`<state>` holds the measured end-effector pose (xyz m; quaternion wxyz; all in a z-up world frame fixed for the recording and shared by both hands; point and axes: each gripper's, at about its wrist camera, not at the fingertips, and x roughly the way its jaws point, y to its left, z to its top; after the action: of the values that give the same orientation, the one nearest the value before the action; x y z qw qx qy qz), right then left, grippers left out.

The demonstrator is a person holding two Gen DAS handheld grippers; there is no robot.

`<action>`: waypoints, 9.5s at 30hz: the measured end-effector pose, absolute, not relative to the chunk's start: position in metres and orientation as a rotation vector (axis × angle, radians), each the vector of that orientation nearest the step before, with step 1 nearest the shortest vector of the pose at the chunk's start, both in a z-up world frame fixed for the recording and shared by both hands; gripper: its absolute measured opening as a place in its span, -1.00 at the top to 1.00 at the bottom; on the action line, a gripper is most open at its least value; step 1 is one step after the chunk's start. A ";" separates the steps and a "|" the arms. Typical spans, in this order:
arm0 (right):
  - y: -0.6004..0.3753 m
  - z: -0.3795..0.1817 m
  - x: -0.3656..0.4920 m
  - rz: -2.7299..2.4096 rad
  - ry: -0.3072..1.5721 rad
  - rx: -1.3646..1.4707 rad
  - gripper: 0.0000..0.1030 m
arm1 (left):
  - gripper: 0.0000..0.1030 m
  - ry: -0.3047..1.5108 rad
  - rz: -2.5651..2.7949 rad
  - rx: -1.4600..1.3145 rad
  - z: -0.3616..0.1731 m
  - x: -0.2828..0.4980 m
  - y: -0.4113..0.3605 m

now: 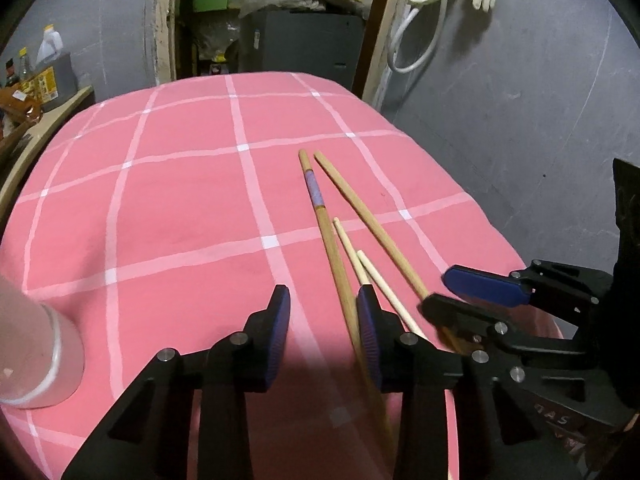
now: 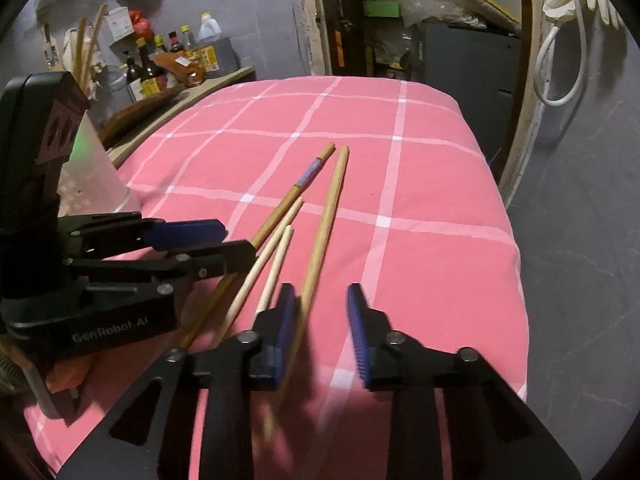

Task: Organize utensils
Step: 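Grasp a purple-banded chopstick with the left tool while the right tool grasps another, then lift both held chopsticks and carry them over the white basket, then lower the chopsticks into the white basket and open both tools, then move both open tools back over the last chopsticks on the cloth, then grasp a plain wooden chopstick with the left tool while the right tool grasps the other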

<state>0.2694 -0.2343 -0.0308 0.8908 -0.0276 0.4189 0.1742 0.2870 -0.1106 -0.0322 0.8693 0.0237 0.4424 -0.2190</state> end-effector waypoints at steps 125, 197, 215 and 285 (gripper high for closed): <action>-0.045 0.056 0.260 0.676 0.051 0.386 0.89 | 0.90 0.130 0.074 -0.249 0.047 0.219 0.162; -0.102 0.071 0.190 0.580 0.042 0.254 -0.20 | -0.20 0.111 0.019 -0.233 0.074 0.157 0.137; -0.228 0.081 0.147 0.324 0.114 0.067 -1.00 | -0.94 0.244 -0.215 -0.156 0.077 0.143 0.028; -0.267 -0.022 0.277 0.356 0.955 0.007 0.94 | 0.95 1.012 -0.479 -0.038 -0.021 0.267 -0.114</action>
<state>0.2772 -0.2672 -0.0223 0.8728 0.0034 0.4572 0.1706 0.2672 -0.1136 -0.0210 0.8472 -0.0181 0.4799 -0.2271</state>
